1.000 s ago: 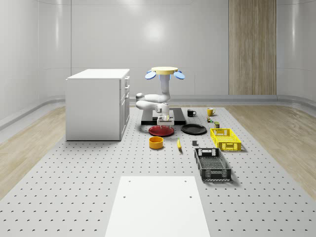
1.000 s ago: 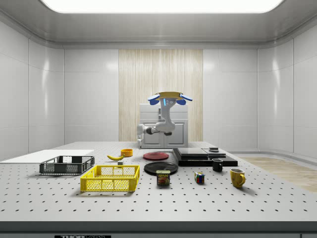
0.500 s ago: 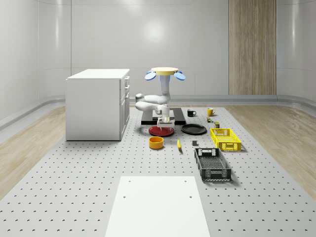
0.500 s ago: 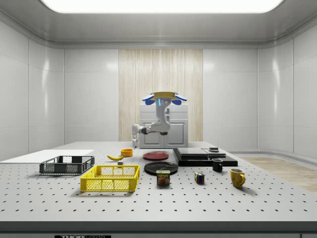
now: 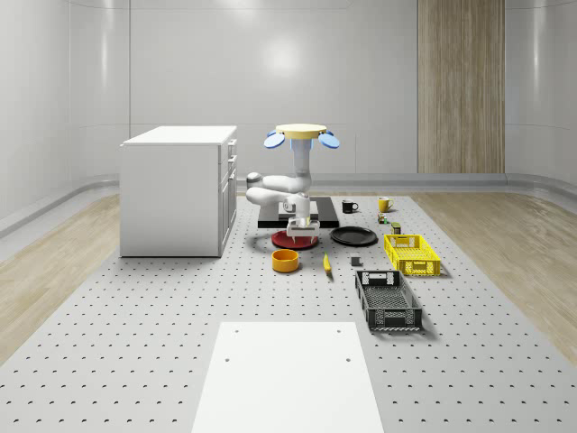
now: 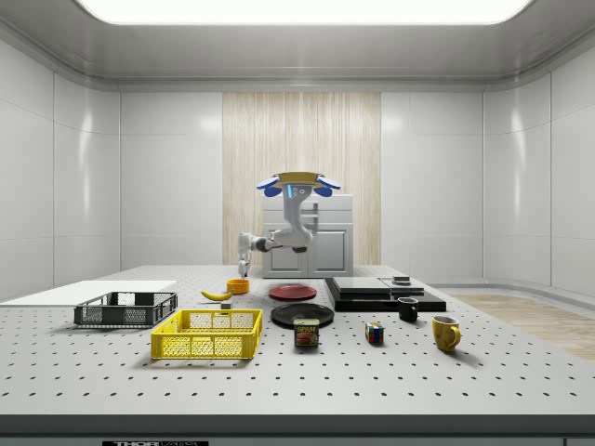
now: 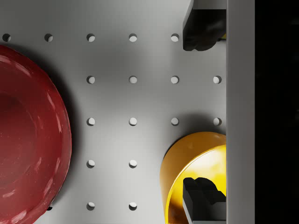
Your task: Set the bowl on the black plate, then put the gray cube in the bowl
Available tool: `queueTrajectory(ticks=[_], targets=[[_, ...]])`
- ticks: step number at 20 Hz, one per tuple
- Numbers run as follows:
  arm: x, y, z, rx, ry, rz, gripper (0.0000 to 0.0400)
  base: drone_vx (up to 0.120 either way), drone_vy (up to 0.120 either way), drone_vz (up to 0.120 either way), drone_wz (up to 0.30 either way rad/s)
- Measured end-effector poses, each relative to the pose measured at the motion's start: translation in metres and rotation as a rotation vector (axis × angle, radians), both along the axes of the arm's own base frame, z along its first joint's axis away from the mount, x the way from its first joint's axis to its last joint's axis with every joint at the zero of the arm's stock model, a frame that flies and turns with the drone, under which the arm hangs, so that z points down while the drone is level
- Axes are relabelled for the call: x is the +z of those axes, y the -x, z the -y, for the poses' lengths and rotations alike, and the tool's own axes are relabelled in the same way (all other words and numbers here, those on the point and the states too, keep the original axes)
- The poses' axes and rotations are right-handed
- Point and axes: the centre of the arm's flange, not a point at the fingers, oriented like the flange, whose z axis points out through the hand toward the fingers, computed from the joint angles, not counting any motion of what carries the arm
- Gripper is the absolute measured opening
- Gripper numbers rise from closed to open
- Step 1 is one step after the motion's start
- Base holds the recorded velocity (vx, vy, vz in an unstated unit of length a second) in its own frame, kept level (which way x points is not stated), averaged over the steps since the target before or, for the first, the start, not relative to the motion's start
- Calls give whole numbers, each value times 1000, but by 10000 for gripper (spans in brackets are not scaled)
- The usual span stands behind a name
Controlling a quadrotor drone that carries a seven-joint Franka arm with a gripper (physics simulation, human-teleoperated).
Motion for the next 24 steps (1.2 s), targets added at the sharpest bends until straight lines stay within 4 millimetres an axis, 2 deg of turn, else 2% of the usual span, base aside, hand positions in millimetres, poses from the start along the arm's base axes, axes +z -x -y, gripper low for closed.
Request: queueTrajectory(ticks=[3, 11, 24], targets=[[0, 0, 0, 0, 0, 0, 400, 120, -93, 0, 0], [0, 0, 0, 0, 0, 0, 400, 90, 0, 0, 0], [30, 0, -7, 0, 0, 0, 400, 0, 0, 0, 0]])
